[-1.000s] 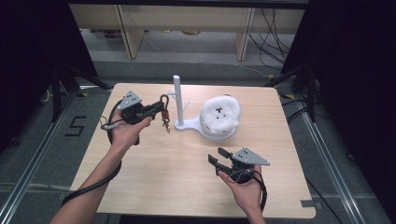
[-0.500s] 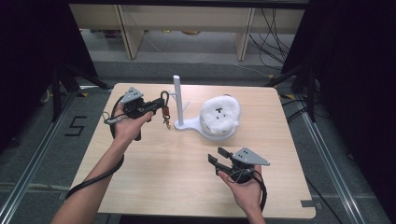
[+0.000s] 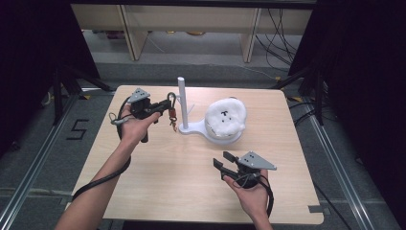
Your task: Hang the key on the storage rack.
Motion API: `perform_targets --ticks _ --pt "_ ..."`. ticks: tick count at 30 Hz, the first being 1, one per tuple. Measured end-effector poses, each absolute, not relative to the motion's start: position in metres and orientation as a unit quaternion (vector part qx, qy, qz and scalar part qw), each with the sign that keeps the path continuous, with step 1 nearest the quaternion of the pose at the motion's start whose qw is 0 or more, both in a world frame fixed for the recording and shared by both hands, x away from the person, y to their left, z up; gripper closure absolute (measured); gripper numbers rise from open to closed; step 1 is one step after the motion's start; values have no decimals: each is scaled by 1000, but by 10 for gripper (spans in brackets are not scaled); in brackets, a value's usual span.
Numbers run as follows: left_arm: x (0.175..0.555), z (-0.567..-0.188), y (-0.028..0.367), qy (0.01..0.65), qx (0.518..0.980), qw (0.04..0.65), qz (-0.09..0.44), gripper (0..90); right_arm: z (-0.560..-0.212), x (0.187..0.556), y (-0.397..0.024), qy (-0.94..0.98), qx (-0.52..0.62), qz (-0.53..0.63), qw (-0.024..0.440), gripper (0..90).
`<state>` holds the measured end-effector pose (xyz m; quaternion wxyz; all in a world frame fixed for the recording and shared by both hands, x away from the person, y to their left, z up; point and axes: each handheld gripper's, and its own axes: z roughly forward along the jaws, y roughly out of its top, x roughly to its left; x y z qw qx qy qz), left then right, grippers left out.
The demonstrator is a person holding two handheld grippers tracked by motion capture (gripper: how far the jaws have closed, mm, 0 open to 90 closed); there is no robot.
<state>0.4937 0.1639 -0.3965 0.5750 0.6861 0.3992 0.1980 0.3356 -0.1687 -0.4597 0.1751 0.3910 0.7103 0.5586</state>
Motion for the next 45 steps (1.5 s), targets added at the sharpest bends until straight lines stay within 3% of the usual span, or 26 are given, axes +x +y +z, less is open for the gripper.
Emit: perform_targets --ticks 32,43,45 --pt "505 -412 139 394 702 542 243 804 -461 335 -173 711 395 552 182 500" --pt "496 -411 146 383 706 537 258 712 -463 336 -175 710 389 557 188 497" --pt "491 -409 149 378 708 536 263 689 -462 333 -174 706 405 556 172 497"
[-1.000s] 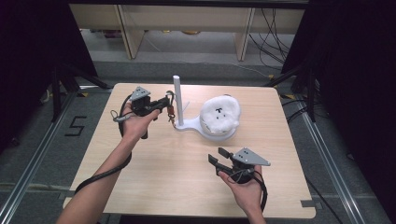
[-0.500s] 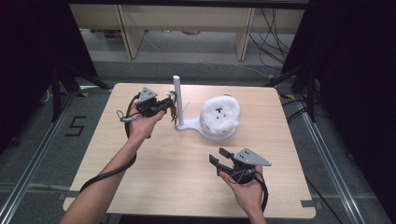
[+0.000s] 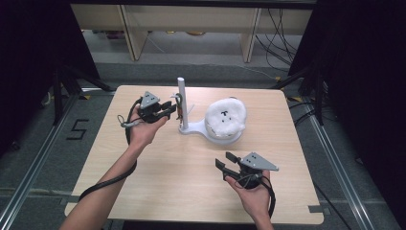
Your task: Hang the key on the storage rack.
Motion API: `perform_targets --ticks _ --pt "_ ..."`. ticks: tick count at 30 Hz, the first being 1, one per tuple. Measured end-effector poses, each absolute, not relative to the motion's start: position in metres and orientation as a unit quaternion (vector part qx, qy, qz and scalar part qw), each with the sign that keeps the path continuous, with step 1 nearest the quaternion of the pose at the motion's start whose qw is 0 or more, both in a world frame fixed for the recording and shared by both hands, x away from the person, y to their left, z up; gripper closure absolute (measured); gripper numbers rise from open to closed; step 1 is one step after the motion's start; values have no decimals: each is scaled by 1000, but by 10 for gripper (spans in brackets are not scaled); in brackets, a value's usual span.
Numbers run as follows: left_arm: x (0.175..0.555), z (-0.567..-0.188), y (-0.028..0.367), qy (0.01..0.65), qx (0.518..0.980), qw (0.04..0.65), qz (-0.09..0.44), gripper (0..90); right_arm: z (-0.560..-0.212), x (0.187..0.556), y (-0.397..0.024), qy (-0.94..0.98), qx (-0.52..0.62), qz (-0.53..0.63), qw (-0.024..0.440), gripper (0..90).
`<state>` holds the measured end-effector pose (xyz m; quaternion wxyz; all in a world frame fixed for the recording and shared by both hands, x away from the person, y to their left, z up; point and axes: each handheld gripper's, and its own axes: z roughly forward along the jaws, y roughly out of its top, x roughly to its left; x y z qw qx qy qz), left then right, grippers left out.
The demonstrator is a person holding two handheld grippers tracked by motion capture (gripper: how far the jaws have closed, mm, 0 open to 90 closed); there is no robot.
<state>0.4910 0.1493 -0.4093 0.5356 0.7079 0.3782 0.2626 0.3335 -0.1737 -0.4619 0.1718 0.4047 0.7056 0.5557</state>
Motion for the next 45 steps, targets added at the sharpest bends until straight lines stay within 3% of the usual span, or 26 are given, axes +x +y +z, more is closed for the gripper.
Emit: perform_targets --ticks 25,35,45 --pt "405 -416 197 353 711 532 296 446 -468 337 -179 711 398 548 189 488" --pt "351 -466 226 380 705 513 310 426 -473 340 -188 714 409 534 195 480" --pt "331 -512 240 419 690 500 314 400 -486 342 -194 710 435 523 184 478"
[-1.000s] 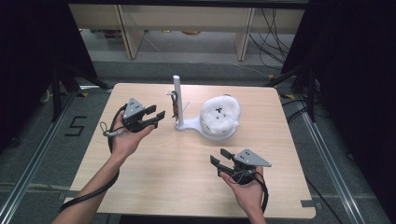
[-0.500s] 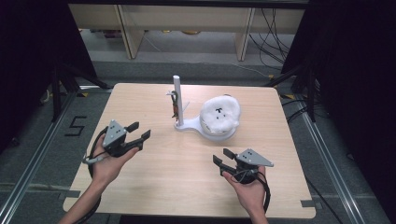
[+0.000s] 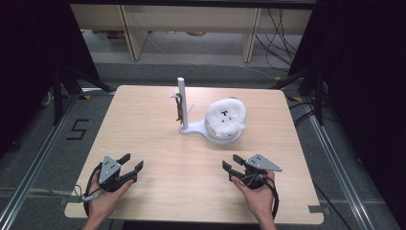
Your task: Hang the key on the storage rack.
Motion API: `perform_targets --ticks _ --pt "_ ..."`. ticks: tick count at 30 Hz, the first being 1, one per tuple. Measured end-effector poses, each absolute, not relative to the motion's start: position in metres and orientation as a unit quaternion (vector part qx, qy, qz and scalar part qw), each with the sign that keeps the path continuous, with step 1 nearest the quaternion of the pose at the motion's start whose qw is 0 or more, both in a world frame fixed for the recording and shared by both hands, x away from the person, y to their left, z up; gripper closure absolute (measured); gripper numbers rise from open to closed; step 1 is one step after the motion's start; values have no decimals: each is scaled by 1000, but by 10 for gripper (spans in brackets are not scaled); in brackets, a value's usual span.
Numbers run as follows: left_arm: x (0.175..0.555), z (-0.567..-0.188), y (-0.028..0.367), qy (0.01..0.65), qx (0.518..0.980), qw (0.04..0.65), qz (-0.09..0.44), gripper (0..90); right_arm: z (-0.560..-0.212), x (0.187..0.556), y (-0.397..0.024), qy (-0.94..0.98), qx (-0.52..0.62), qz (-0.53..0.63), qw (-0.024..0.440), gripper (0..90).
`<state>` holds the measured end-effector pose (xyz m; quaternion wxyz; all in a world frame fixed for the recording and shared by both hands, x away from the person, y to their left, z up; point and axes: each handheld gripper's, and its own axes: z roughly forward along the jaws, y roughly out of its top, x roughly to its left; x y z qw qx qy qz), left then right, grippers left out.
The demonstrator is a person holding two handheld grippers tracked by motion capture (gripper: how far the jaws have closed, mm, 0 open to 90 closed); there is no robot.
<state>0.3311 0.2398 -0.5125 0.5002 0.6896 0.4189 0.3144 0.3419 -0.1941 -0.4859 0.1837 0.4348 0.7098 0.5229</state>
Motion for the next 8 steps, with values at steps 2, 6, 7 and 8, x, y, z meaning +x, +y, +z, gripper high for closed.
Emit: perform_targets --ticks 2,6,7,8 --pt "330 -516 240 417 684 507 318 392 -489 343 -196 712 433 521 186 478" --pt "330 -517 240 418 683 506 321 376 -492 338 -200 701 456 519 176 477" --pt "329 -517 240 418 683 505 322 375 -493 341 -203 707 437 521 195 476" --pt "329 -518 240 419 682 506 322 374 -492 340 -205 710 441 515 191 476"
